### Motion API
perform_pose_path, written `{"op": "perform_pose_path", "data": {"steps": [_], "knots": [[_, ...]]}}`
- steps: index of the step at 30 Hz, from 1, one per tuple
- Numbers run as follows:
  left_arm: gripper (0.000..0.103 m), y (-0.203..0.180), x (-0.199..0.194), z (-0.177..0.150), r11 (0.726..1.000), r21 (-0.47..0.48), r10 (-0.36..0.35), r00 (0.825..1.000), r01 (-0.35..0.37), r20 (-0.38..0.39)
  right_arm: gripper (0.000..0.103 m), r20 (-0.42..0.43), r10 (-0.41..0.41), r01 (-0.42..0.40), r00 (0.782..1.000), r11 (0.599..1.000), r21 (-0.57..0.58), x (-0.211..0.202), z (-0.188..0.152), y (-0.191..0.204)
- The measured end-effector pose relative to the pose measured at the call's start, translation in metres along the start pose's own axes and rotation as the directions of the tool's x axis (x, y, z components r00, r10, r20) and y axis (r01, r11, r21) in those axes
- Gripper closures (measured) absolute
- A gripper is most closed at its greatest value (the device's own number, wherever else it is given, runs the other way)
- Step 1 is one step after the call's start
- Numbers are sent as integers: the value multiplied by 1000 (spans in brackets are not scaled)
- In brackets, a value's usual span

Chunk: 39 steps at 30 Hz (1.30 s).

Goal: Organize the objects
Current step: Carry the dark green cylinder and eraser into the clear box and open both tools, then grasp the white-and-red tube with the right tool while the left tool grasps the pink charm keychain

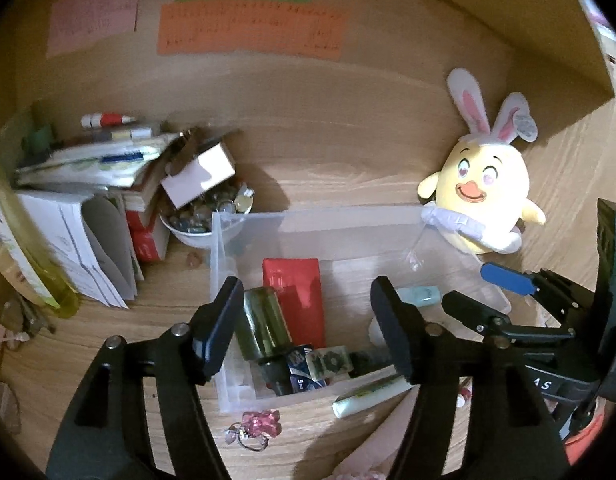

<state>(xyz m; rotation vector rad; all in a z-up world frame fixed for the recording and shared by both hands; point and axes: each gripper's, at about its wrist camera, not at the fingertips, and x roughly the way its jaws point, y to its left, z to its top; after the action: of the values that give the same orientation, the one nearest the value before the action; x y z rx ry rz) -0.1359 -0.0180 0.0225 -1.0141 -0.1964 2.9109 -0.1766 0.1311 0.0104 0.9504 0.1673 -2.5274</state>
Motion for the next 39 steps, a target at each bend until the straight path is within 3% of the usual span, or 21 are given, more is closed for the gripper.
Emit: {"op": "perform_pose_path", "data": {"steps": [3,5,10,21,25,30,39], "knots": [[30,-4,-10,-1,1000,19,2,1000,-2,23,30,21,3,-4,1000,1000,14,-9,-1,-1],[20,-6,-16,-2,1000,24,3,999,-4,39,29,31,9,-9,999,1000,17,-16,-2,-1],[12,-8,-32,-6,999,39,6,998,-8,66,21,47,5,-6,999,1000,17,-31,-5,-2],[12,13,-51,-16,999,16,38,997,-39,64,20,76,-18,14,997,999,50,-65,-21,-18],[12,23,-47,-27,998,11,55,998,-55,30,19,56,-53,49,997,997,64,-68,-32,-28],[12,32,-31,-45,997,10,81,996,-81,-46,19,-32,-76,79,997,993,91,-50,-50,-41],[12,43,6,-70,996,-10,88,980,-91,-179,19,-172,-34,60,985,987,147,-14,-80,-49]]}}
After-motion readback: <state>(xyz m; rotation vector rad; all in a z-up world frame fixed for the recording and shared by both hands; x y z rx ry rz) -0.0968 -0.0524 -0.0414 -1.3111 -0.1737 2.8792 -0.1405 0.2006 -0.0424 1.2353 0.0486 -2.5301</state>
